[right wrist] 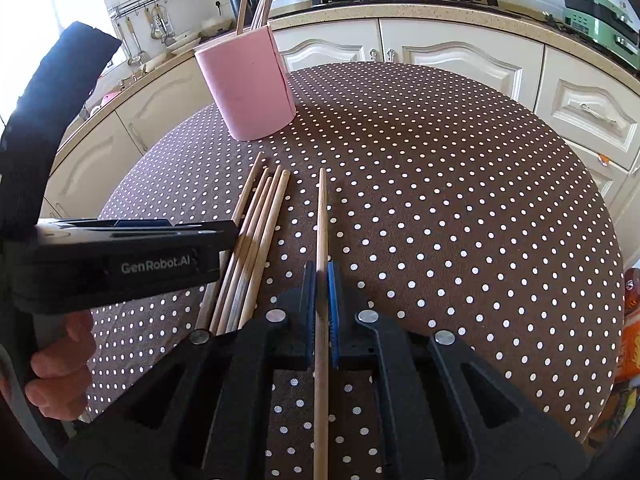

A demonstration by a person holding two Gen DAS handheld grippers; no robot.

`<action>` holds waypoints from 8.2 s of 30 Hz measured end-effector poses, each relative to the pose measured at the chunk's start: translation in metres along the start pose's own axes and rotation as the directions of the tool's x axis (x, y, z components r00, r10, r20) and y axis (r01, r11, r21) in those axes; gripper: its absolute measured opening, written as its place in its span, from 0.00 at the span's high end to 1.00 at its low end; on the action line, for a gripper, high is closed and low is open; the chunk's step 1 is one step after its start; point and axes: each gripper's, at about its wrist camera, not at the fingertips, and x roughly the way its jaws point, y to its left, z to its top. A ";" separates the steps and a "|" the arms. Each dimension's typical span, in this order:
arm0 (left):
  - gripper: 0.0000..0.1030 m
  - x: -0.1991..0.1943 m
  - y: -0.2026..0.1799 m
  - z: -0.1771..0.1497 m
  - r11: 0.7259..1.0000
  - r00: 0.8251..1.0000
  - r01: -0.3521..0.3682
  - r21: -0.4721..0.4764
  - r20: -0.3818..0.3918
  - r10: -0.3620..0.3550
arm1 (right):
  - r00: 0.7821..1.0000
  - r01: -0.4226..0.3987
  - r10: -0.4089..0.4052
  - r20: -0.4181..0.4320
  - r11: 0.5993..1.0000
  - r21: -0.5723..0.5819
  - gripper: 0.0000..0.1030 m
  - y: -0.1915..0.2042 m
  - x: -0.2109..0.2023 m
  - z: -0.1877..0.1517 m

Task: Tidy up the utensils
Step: 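Pinch one chopstick with the right gripper while the left gripper pinches another, then lift both held chopsticks upright and carry them over the pink cup, then lower the chopsticks into the pink cup and open both grippers, then withdraw both open grippers from the pink cup toward the loose chopsticks, then pinch one chopstick with the right gripper while the left gripper pinches another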

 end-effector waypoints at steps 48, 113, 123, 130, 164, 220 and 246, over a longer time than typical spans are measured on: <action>0.94 -0.132 0.034 0.036 0.993 0.798 0.106 -0.044 0.600 -0.059 | 0.896 -0.113 0.104 0.432 0.994 -0.004 0.94 0.008 -0.085 0.122; 0.75 -0.085 0.045 0.148 0.998 0.752 0.018 0.056 0.657 -0.050 | 0.955 -0.101 0.108 0.275 0.994 -0.039 0.92 0.026 0.016 0.212; 0.70 -0.106 0.045 0.119 0.998 0.745 0.006 0.060 0.666 -0.045 | 0.944 -0.057 0.062 0.325 0.998 -0.024 0.41 0.027 -0.019 0.195; 0.64 -0.131 0.044 0.096 0.999 0.724 0.009 0.054 0.689 -0.043 | 0.935 -0.042 0.049 0.350 0.999 -0.026 0.32 0.032 -0.050 0.183; 0.46 -0.099 0.048 -0.088 0.999 0.864 -0.027 -0.026 0.502 0.036 | 0.992 0.115 -0.115 0.044 0.993 -0.004 0.11 0.004 -0.049 0.012; 0.46 -0.037 0.016 -0.073 0.982 0.952 0.188 -0.019 0.249 -0.178 | 0.994 0.106 -0.105 0.023 0.992 -0.064 0.82 0.007 -0.003 -0.005; 0.27 -0.001 -0.036 -0.010 0.998 0.988 -0.048 -0.048 0.144 0.055 | 0.995 -0.090 0.087 0.041 0.991 0.104 0.84 -0.041 -0.017 -0.008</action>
